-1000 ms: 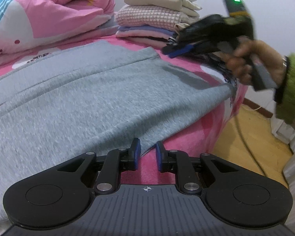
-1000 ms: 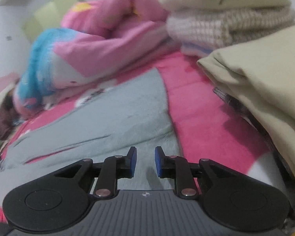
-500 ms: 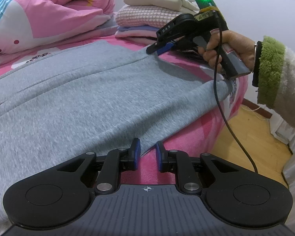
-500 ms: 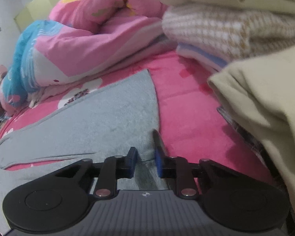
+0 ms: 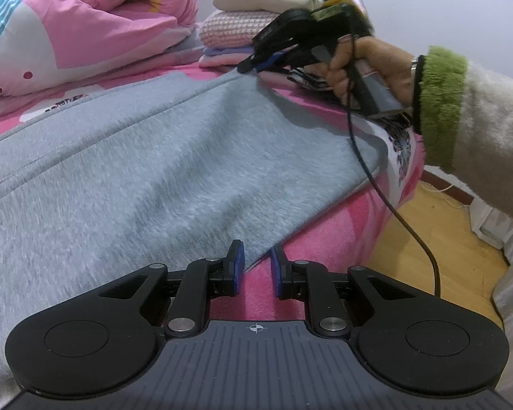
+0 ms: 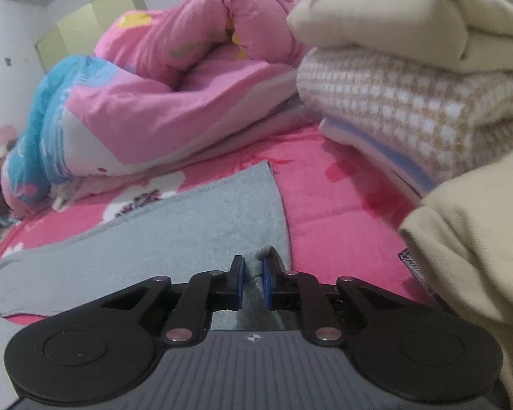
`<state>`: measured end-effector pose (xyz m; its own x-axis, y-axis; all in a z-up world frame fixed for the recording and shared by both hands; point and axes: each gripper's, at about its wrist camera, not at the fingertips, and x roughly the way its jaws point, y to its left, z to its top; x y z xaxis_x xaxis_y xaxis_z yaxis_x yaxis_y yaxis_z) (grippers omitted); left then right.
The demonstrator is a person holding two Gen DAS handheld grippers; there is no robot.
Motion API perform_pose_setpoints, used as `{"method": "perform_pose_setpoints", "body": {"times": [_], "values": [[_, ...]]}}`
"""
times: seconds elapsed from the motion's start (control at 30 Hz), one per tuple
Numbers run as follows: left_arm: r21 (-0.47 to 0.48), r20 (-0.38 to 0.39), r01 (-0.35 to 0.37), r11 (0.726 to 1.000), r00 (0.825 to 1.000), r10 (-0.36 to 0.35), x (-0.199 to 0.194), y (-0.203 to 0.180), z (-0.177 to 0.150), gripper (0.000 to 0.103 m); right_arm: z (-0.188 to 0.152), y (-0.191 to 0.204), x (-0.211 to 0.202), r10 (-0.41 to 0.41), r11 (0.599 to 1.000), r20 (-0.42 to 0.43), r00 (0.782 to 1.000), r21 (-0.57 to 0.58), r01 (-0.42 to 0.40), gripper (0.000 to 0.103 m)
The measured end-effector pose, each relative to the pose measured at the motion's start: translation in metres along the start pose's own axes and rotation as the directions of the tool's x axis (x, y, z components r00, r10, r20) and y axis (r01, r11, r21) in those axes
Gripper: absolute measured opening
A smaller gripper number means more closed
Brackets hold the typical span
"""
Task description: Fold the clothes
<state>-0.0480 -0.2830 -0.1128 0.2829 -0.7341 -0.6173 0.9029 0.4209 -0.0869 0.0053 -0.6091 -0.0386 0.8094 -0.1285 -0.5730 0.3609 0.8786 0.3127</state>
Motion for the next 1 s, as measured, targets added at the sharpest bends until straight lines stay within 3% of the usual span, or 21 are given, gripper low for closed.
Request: {"method": "perform_pose_setpoints", "body": {"times": [0.2, 0.3, 0.37, 0.53, 0.63, 0.73, 0.8, 0.83, 0.87, 0.93, 1.0], "values": [[0.001, 0.000, -0.001, 1.000, 1.000, 0.001, 0.000, 0.000, 0.000, 0.016, -0.018, -0.009, 0.036, -0.070, 0.998, -0.046, 0.996, -0.005, 0.070, 0.014], [-0.003, 0.000, 0.002, 1.000, 1.000, -0.002, 0.000, 0.000, 0.000, 0.016, -0.016, -0.013, 0.024, -0.118, 0.992, -0.031, 0.993, 0.036, 0.119, 0.027], [-0.008, 0.000, 0.004, 1.000, 1.000, -0.004, 0.001, 0.001, 0.000, 0.016, -0.015, -0.013, 0.004, -0.145, 0.988, -0.007, 0.989, 0.046, 0.145, 0.029], [-0.010, -0.001, 0.003, 1.000, 1.000, -0.003, 0.001, 0.003, 0.000, 0.016, -0.044, 0.004, -0.087, -0.017, 0.996, 0.093, 0.996, -0.083, 0.025, 0.029], [-0.009, -0.002, 0.000, 1.000, 1.000, 0.000, 0.001, 0.002, 0.000, 0.016, -0.089, 0.025, -0.132, 0.091, 0.967, 0.087, 0.992, -0.245, -0.067, 0.029], [-0.006, -0.001, -0.005, 1.000, 1.000, 0.005, 0.001, 0.001, 0.000, 0.016, -0.142, 0.033, -0.140, 0.144, 0.939, 0.020, 0.989, -0.319, -0.131, 0.027], [-0.007, -0.001, -0.002, 1.000, 1.000, 0.002, 0.001, 0.001, -0.001, 0.016, -0.170, 0.022, -0.131, 0.019, 0.952, -0.020, 1.000, -0.306, -0.024, 0.025], [-0.009, 0.001, -0.001, 1.000, 1.000, 0.001, 0.001, 0.001, -0.001, 0.016, -0.180, 0.010, -0.134, -0.005, 0.965, 0.020, 1.000, -0.262, 0.010, 0.021], [-0.011, 0.002, 0.000, 1.000, 1.000, 0.000, 0.001, 0.002, -0.001, 0.016, -0.182, 0.002, -0.141, -0.009, 0.983, 0.051, 0.999, -0.185, 0.019, 0.007], [-0.021, 0.005, 0.004, 1.000, 1.000, -0.004, 0.000, 0.003, -0.002, 0.016, -0.182, 0.010, -0.154, -0.072, 0.987, 0.110, 0.991, -0.134, 0.086, 0.009], [-0.039, 0.008, 0.009, 0.999, 1.000, -0.009, 0.000, 0.004, -0.002, 0.016, -0.186, 0.033, -0.164, -0.003, 0.981, 0.176, 0.984, -0.189, 0.037, 0.008]]}}
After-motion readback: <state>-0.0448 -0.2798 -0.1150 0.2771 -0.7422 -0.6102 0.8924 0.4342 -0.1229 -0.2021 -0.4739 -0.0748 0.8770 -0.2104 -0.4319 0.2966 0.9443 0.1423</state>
